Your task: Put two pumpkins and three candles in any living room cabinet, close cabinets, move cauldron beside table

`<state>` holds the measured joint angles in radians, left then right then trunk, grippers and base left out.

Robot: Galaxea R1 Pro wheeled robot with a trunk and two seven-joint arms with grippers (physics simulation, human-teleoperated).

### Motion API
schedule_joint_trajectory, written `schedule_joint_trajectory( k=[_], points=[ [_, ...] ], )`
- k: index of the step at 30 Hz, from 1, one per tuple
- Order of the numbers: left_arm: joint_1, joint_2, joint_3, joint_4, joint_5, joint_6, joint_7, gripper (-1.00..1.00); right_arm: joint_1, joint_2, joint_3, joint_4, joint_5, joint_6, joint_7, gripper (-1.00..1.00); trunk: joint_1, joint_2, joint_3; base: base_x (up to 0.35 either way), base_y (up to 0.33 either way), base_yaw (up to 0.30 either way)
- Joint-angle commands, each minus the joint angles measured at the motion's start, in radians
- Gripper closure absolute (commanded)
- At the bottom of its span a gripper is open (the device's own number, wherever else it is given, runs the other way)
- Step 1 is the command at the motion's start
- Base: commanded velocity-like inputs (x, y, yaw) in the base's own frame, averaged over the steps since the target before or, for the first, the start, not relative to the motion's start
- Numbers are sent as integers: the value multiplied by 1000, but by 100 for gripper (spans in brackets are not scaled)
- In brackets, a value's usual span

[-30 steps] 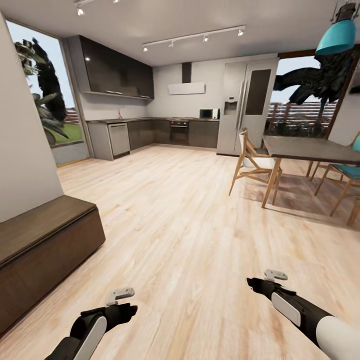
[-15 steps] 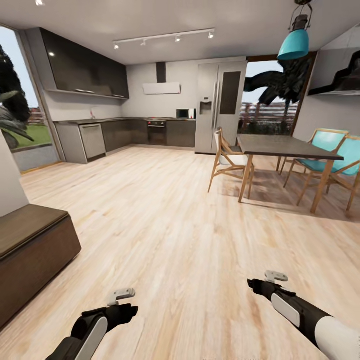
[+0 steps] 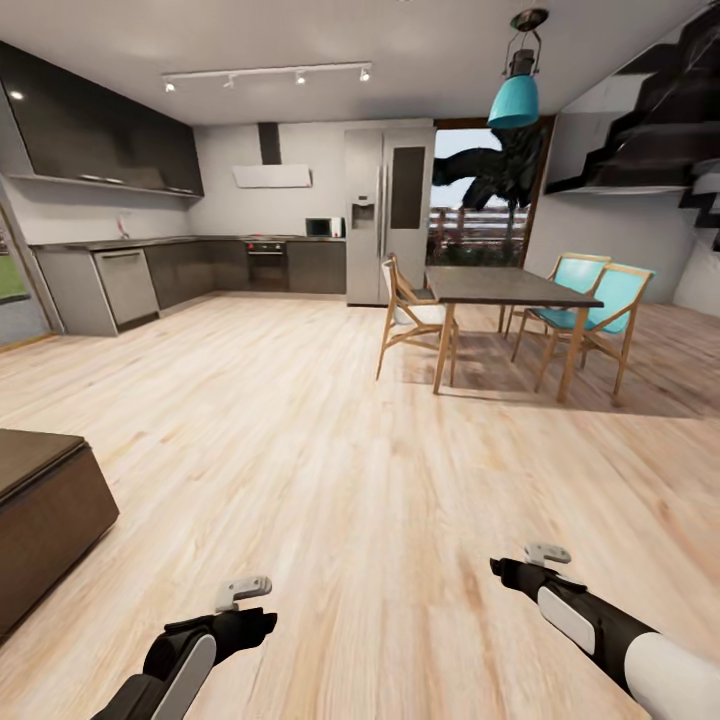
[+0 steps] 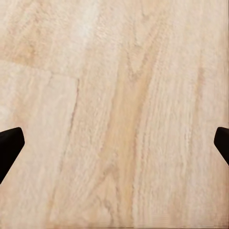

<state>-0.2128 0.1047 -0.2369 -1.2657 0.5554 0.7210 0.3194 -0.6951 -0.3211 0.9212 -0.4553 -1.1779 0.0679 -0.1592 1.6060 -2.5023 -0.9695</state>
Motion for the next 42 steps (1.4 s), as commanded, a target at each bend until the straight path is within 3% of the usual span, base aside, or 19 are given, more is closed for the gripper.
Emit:
schedule_joint_trajectory(
  k=[1,17,42],
  points=[
    [0,1,-2,-1,10,2,10,-100,-1,-1,7,-3,-5,3,-8,-100,-1,-1,-1,-190,112,-291],
    [0,1,-13,-1,9,2,10,-100,-1,-1,7,-3,-5,3,-8,-100,-1,-1,-1,-182,80,-291],
    [-1,1,-19,-1,9,2,10,-100,-1,2,7,-2,-4,3,-8,-100,-1,-1,-1,-8,0,-291]
  ],
)
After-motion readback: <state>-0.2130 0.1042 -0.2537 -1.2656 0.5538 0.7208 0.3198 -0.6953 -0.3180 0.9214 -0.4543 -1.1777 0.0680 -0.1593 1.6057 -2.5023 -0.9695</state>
